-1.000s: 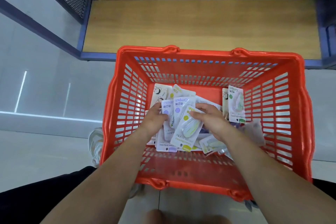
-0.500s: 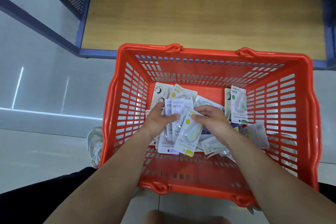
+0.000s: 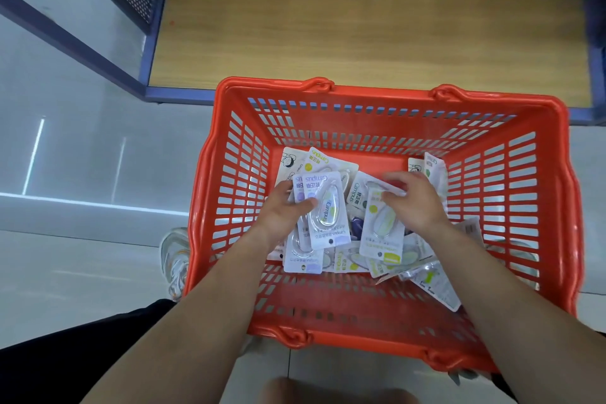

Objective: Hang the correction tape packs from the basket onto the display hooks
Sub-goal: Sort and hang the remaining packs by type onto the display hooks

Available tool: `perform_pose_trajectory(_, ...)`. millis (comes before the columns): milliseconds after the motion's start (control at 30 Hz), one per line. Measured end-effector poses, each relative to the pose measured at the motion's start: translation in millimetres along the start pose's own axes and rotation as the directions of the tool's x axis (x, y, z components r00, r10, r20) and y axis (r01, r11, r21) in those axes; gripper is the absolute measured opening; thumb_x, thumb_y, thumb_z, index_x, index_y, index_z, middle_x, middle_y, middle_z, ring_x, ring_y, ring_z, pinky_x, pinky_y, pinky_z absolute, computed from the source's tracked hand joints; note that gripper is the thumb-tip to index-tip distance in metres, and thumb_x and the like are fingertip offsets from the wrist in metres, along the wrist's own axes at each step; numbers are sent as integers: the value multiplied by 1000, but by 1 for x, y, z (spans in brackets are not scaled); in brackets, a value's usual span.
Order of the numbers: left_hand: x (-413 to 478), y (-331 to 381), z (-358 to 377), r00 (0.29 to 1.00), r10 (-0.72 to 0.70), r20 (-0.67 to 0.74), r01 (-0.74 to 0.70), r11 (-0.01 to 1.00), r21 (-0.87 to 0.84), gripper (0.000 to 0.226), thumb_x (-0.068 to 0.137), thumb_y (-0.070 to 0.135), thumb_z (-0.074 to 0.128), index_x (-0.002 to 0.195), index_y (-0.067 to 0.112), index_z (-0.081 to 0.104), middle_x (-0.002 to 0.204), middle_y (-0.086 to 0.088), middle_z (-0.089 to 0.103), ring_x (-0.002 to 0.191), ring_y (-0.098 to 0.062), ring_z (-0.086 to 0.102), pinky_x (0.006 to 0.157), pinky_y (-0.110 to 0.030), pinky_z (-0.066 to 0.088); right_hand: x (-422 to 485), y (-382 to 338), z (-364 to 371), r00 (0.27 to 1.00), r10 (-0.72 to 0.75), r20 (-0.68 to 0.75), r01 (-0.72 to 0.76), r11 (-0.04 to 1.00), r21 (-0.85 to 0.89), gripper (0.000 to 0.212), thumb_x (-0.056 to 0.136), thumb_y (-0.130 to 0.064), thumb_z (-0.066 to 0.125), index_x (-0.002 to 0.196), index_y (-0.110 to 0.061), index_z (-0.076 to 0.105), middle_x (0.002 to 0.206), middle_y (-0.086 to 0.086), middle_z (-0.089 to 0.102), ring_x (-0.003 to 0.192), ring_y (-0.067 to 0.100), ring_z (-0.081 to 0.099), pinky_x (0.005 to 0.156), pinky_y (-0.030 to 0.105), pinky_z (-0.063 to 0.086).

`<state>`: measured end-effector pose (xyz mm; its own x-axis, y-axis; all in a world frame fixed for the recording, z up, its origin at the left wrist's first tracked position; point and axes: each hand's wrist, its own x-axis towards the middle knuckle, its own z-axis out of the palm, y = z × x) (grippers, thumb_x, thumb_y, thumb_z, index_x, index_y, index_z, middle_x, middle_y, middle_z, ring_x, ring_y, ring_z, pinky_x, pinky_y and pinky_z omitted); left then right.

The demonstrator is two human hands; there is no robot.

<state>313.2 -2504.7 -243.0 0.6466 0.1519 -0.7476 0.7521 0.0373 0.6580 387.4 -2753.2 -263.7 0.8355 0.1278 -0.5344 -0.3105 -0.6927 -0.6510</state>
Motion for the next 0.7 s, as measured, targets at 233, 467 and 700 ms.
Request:
perform_pose_trajectory(233, -1, 3, -4, 999, 15, 29, -13, 998, -69, 45, 91, 22, 78, 132, 27, 60, 120, 2, 74, 105, -21, 74, 91, -48, 60, -18, -54, 40, 962, -25, 272, -68, 942, 328, 44, 85, -40, 82, 122, -24, 63, 111, -9, 71, 104, 8, 67, 79, 20, 50)
perform_pose_trajectory(467, 0, -3, -4, 994, -91, 57, 93, 995, -46, 34, 90, 36, 76, 121, 31, 64, 120, 4, 72, 108, -19, 72, 99, -47, 56, -16, -41, 61, 933, 40, 357, -191, 897, 399, 37, 87, -26, 82, 119, -20, 64, 114, -4, 73, 107, 14, 70, 90, 32, 56)
perform_pose_trajectory(700, 3, -6, -9, 987, -159, 3, 159, 986, -50, 28, 96, 21, 72, 121, 15, 60, 121, -9, 71, 101, -25, 74, 88, -43, 61, -13, -27, 36, 956, 184, 231, -290, 727, 623, 41, 90, -18, 79, 125, -14, 59, 116, 5, 74, 101, 22, 73, 67, 32, 54)
